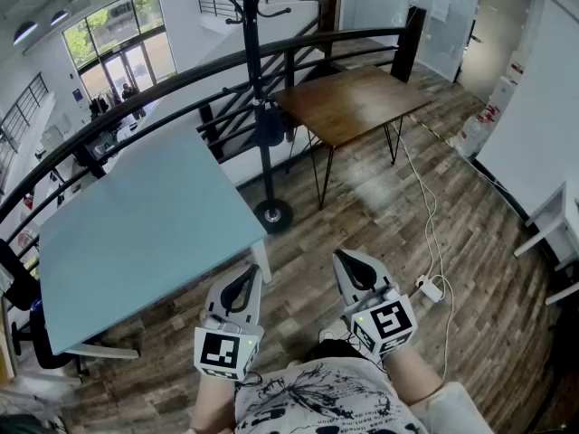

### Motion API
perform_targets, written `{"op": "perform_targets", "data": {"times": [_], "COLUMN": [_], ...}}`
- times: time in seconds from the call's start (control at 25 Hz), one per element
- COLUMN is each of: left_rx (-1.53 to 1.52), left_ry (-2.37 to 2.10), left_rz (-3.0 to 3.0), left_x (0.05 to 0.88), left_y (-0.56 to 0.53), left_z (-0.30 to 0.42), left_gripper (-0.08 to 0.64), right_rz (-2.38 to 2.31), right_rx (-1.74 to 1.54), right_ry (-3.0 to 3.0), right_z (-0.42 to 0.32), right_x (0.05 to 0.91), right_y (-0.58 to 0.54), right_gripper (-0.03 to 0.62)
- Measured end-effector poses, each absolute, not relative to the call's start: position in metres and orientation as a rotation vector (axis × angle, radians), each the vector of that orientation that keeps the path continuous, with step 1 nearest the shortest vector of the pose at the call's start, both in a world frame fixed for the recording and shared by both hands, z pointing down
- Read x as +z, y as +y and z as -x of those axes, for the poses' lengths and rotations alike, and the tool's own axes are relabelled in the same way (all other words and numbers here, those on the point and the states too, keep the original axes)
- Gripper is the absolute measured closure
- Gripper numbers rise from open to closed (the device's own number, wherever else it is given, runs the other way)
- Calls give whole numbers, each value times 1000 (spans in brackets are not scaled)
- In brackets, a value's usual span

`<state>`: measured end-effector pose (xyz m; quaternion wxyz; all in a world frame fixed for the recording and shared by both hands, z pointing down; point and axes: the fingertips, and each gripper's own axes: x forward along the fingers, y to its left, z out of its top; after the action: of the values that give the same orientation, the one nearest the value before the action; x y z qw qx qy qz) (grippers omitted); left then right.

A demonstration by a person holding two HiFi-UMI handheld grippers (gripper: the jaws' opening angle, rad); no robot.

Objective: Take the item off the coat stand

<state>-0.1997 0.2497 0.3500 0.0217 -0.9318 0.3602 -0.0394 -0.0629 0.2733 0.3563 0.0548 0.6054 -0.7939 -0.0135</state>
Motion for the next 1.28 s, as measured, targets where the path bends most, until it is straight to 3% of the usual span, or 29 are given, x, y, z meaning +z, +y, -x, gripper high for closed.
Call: {"op": "perform_targets", "data": {"times": [0.84,1.28], "left_rx": [-91,-139], "left_ry": [1141,1287], "left_rz": [2918,2874], "left_x": [360,383], "left_y": [237,161], "left_z": [207,172], "left_gripper": [555,555], "right_rz": [-1811,-1746], "right_rx": [75,121], "right_ry": [-2458,-2538], "right_z": [78,29], "right_x": [371,393], "right_y": [267,175], "right_gripper": [600,600]}}
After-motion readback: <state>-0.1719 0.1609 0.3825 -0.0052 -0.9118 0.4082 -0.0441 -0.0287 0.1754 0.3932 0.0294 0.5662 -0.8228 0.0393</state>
